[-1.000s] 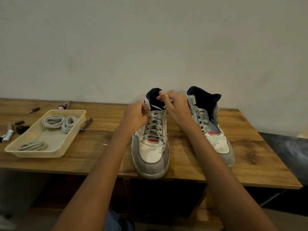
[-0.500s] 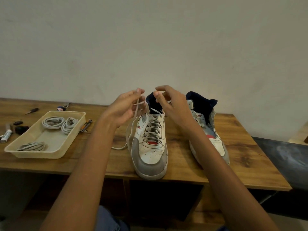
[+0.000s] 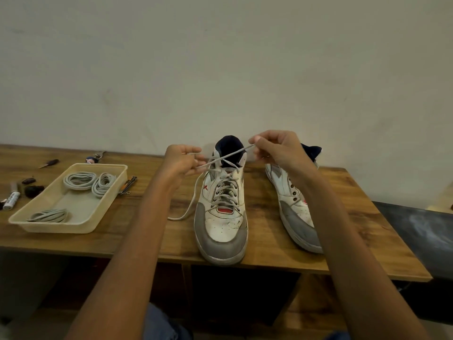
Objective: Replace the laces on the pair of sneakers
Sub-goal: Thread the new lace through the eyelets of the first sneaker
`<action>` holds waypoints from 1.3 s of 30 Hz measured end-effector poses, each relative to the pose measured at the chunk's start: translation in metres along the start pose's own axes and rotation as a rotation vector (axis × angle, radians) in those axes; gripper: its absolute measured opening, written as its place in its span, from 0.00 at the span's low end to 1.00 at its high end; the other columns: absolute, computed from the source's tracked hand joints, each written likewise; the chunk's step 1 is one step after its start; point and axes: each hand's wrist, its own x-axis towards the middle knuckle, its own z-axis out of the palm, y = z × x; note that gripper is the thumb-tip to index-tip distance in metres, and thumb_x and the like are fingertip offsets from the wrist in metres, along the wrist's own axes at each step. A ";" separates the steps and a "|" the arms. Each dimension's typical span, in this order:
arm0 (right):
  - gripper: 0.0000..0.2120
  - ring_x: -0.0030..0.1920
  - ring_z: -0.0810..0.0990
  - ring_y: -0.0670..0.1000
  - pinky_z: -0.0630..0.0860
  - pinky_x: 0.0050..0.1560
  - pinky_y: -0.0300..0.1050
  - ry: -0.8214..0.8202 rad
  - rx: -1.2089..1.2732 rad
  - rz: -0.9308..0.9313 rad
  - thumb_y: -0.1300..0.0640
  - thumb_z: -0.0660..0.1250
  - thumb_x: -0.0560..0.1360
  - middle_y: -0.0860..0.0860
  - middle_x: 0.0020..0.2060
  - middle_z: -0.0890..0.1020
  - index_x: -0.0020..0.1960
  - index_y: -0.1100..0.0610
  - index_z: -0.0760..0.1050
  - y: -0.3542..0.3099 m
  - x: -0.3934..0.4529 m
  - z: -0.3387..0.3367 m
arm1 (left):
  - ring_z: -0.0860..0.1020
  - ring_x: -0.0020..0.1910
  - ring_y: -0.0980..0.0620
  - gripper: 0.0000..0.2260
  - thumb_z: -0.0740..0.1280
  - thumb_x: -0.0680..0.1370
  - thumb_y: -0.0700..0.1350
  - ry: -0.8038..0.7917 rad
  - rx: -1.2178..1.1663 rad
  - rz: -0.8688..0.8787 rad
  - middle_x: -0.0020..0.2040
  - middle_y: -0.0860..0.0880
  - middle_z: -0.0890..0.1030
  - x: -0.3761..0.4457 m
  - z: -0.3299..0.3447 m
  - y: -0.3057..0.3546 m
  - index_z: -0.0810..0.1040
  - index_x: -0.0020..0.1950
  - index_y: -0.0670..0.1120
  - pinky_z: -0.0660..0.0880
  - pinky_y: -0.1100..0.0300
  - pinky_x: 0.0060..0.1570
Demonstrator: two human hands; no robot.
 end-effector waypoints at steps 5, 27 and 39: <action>0.09 0.32 0.78 0.45 0.75 0.33 0.34 -0.020 -0.237 0.015 0.64 0.59 0.80 0.51 0.35 0.81 0.49 0.62 0.78 0.008 0.002 -0.003 | 0.76 0.53 0.43 0.17 0.64 0.79 0.48 0.274 1.012 0.132 0.54 0.41 0.77 -0.012 0.002 -0.001 0.70 0.62 0.38 0.72 0.55 0.45; 0.15 0.39 0.71 0.47 0.63 0.36 0.41 0.487 -0.791 0.008 0.45 0.64 0.77 0.48 0.39 0.76 0.45 0.57 0.75 0.047 0.002 0.062 | 0.79 0.34 0.56 0.09 0.65 0.76 0.33 0.135 0.462 0.655 0.44 0.43 0.83 -0.004 0.046 -0.016 0.82 0.53 0.39 0.78 0.67 0.41; 0.07 0.36 0.76 0.41 0.71 0.36 0.31 0.597 -0.389 -0.043 0.55 0.69 0.73 0.47 0.37 0.83 0.47 0.57 0.83 0.062 -0.003 0.056 | 0.81 0.41 0.50 0.05 0.68 0.74 0.33 0.126 0.549 0.690 0.43 0.42 0.82 -0.001 0.065 -0.034 0.82 0.47 0.39 0.80 0.56 0.44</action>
